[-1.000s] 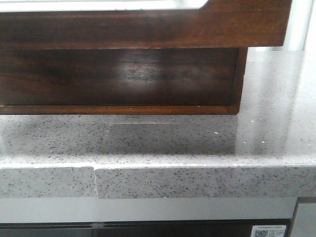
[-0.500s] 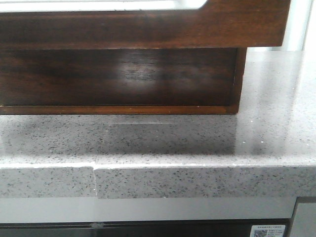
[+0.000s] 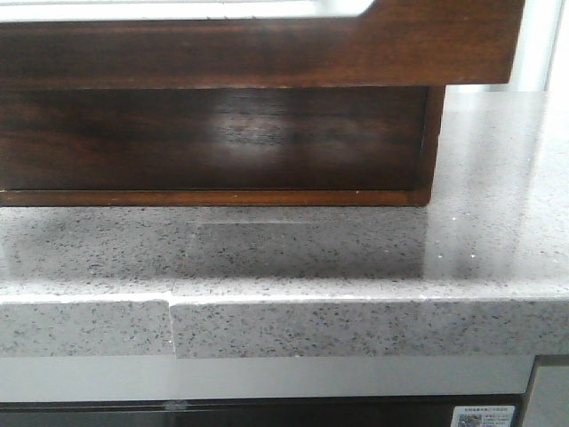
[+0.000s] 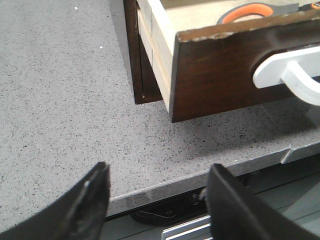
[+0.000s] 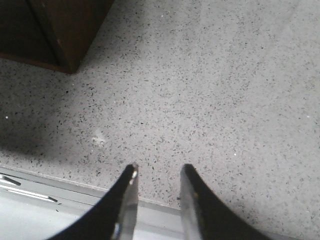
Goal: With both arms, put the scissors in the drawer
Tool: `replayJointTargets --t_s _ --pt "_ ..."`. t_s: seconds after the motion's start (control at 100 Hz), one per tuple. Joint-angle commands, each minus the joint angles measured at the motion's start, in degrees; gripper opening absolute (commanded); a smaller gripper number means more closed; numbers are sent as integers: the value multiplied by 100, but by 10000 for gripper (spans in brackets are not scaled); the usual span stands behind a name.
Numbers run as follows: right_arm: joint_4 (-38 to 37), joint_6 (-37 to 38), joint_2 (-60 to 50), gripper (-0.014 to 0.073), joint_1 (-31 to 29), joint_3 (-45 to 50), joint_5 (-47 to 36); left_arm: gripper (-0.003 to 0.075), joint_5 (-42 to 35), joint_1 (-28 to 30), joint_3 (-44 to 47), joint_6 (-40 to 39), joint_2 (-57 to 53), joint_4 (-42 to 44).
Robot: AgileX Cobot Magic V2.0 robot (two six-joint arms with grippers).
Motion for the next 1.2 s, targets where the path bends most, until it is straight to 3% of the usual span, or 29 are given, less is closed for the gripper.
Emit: replayJointTargets --t_s 0.0,0.12,0.27,1.03,1.11,1.19 --pt "-37 11 -7 61 -50 -151 -421 272 -444 -48 -175 -11 69 -87" --pt "-37 11 -7 -66 -50 -151 -436 134 -444 -48 -175 -11 69 -87" --pt "-53 11 -7 -69 -50 -151 -533 -21 -444 -48 -175 -11 69 -87" --pt "-72 11 -7 -69 -50 -151 -600 -20 -259 -48 -175 -75 40 -174" --pt "-72 11 -7 -69 -50 -151 -600 -20 -379 67 -73 -75 -48 23" --pt "-72 11 -7 -69 -50 -151 -600 -20 -1056 182 264 -85 -286 153"
